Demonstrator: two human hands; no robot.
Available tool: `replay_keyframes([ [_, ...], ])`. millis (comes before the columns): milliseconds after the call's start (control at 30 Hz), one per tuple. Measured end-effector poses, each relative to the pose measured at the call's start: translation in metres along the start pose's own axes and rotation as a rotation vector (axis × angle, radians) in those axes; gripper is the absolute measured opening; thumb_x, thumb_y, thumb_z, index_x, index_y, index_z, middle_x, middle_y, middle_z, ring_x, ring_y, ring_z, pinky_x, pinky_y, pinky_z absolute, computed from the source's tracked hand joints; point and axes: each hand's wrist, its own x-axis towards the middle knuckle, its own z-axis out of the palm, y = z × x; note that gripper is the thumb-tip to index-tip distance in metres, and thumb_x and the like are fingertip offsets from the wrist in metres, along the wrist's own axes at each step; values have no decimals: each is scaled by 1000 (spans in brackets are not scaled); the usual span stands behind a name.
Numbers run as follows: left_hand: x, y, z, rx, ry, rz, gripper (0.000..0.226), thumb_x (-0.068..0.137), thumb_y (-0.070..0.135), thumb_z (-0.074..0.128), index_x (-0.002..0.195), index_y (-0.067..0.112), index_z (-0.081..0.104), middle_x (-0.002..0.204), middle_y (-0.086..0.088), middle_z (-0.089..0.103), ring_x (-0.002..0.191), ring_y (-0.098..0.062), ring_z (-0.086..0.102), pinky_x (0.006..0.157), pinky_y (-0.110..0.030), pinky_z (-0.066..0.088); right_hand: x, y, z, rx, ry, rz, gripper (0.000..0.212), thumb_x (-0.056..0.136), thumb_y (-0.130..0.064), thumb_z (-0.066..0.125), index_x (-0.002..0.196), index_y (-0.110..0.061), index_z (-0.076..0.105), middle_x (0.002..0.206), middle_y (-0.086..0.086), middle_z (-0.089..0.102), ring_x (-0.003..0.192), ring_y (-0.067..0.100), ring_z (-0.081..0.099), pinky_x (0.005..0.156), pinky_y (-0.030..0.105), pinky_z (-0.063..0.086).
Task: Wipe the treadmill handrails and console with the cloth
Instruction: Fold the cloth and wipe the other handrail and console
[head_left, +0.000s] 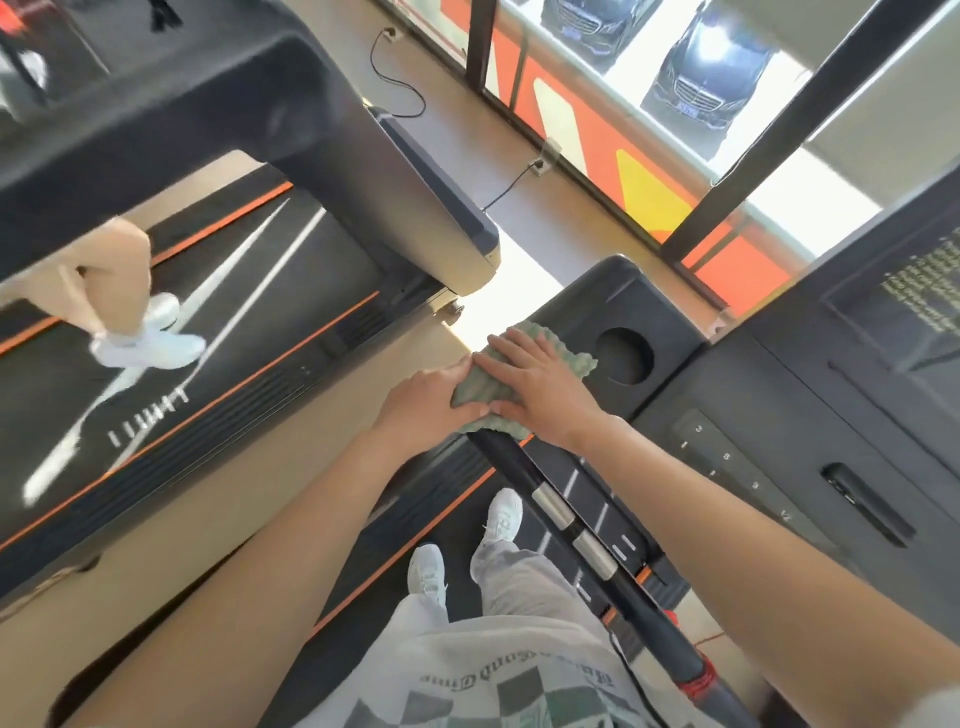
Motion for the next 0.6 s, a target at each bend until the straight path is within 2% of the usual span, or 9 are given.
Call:
replay_keyframes([
  [100,-24,-14,-2,10,19,-22,71,92,51,66,152,23,41,126,-2,69,106,-23,67,88,-45,57,-1,-20,9,-31,-13,-43,68,95,-51,57,155,-31,34,162,3,30,153,30,16,125,54,5],
  [200,-46,-28,-2,18,41,-50,76,90,55,65,154,24,38,132,-1,66,113,-24,65,91,-45,56,-1,-38,17,-43,-14,-87,66,95,-54,56,154,-33,35,160,2,34,152,31,20,124,56,9],
  [400,-85,-45,-2,40,106,-121,77,87,60,64,153,27,42,130,7,67,112,-19,65,88,-41,56,-2,-64,30,-9,6,-172,67,91,-52,63,151,-31,41,155,0,41,148,30,28,123,51,12],
  [500,-102,-47,1,110,152,-175,76,89,61,62,153,26,42,139,10,61,117,-18,63,90,-39,54,-1,-65,30,42,14,-219,69,88,-48,69,148,-26,46,153,2,46,143,30,36,121,50,19],
  [600,-119,-45,5,139,216,-246,77,86,64,61,152,27,45,147,12,56,121,-18,62,95,-39,52,1,-67,34,62,71,-269,69,81,-42,79,142,-22,54,145,7,53,136,33,44,114,52,33],
])
